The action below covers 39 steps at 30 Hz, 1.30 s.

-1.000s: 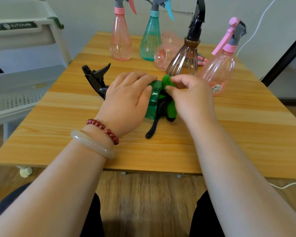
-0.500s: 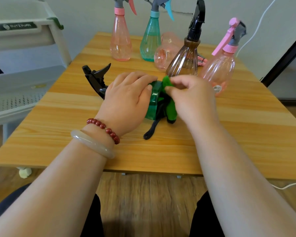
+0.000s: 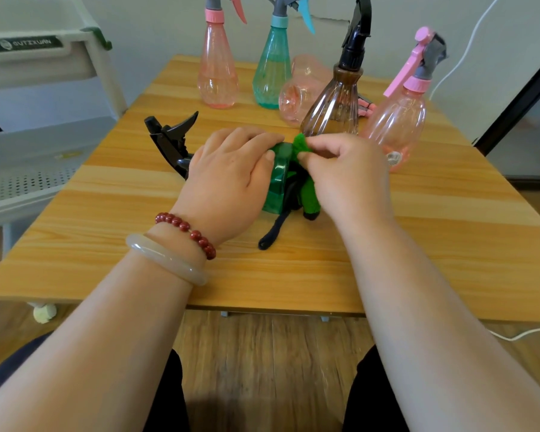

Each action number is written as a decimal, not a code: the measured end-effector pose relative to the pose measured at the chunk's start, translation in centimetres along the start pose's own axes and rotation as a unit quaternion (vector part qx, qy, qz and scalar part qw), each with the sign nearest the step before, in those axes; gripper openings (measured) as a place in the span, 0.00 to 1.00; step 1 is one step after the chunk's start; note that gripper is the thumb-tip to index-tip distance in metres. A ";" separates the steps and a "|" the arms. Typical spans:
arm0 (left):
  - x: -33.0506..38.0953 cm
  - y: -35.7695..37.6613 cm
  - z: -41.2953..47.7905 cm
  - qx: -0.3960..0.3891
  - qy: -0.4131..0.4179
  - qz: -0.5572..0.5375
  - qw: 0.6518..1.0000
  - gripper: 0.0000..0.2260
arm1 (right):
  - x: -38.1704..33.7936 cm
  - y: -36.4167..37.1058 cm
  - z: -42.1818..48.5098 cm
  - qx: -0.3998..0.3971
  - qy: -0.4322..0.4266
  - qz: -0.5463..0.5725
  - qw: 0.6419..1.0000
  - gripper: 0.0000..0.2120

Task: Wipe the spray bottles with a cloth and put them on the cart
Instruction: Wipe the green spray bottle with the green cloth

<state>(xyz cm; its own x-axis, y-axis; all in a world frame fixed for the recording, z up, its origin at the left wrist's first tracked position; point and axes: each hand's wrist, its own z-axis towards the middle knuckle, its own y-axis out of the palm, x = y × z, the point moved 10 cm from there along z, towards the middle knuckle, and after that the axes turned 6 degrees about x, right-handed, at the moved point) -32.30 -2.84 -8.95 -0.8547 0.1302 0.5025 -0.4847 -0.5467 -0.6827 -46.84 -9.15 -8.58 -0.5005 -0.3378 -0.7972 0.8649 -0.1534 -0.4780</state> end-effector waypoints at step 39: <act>0.0 0.0 -0.2 0.003 0.007 0.016 1.000 0.22 | 2.0 2.7 -1.8 -0.206 0.092 -0.101 0.969 0.05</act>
<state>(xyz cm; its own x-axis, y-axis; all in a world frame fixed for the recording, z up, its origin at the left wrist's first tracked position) -32.34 -2.71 -9.06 -0.8721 0.1236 0.4734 -0.4560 -0.5559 -0.6950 -45.57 -8.61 -12.16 -0.6885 -0.1631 -0.7066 0.6788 0.1978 -0.7072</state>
